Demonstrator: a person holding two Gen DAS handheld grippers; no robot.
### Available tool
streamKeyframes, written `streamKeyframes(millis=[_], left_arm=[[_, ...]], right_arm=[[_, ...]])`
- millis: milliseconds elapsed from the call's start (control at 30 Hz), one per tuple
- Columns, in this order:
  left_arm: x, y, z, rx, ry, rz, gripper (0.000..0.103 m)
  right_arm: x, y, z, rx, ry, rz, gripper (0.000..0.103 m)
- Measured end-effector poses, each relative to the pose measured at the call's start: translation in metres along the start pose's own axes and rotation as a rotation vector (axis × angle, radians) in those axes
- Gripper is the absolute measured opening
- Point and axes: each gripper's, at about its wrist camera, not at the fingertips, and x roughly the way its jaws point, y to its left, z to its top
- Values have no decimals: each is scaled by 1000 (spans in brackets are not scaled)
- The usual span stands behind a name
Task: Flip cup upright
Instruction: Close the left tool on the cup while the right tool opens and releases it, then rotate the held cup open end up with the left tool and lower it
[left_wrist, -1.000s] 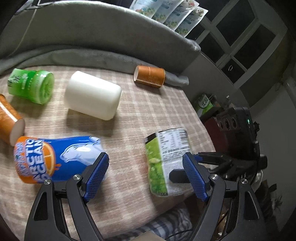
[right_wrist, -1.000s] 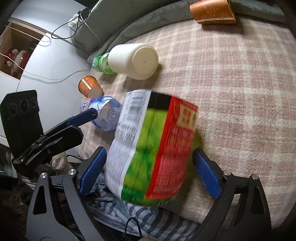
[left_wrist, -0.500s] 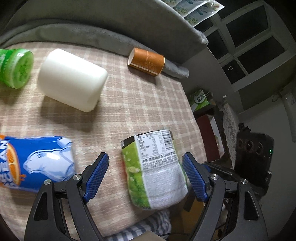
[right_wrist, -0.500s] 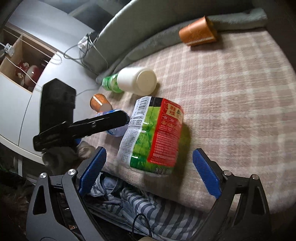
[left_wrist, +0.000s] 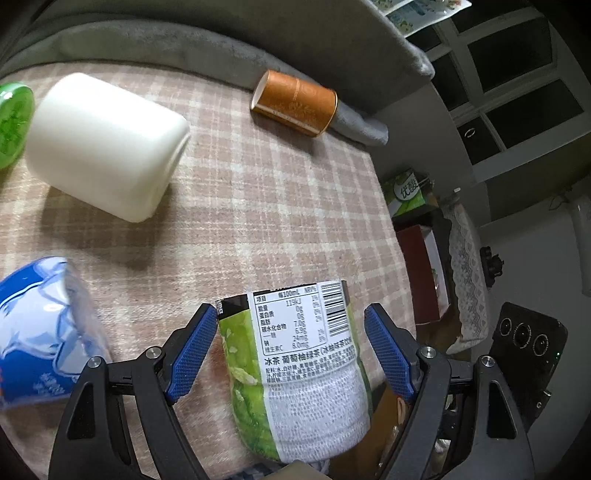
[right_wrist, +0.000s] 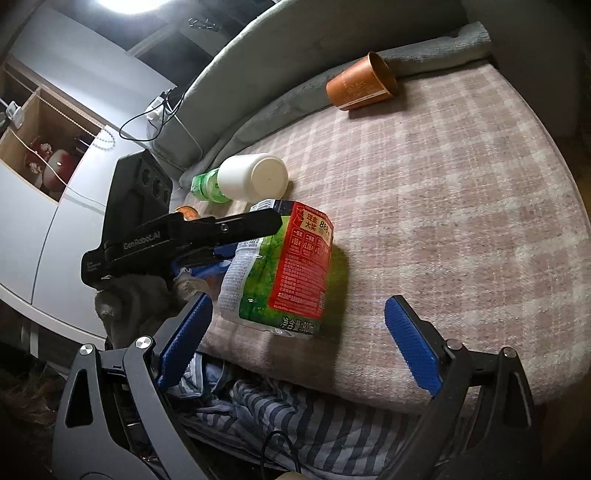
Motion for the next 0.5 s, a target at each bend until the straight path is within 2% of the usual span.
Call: streamKeyframes(millis=[233,500], left_arm=[[9,4,1,-25,30,-8,80],[4,1,-1,-4,14,-3,78]], right_arm=[[-3,-11,0,33,-20,-26,96],[-6,-15,1,60,-41,-39,96]])
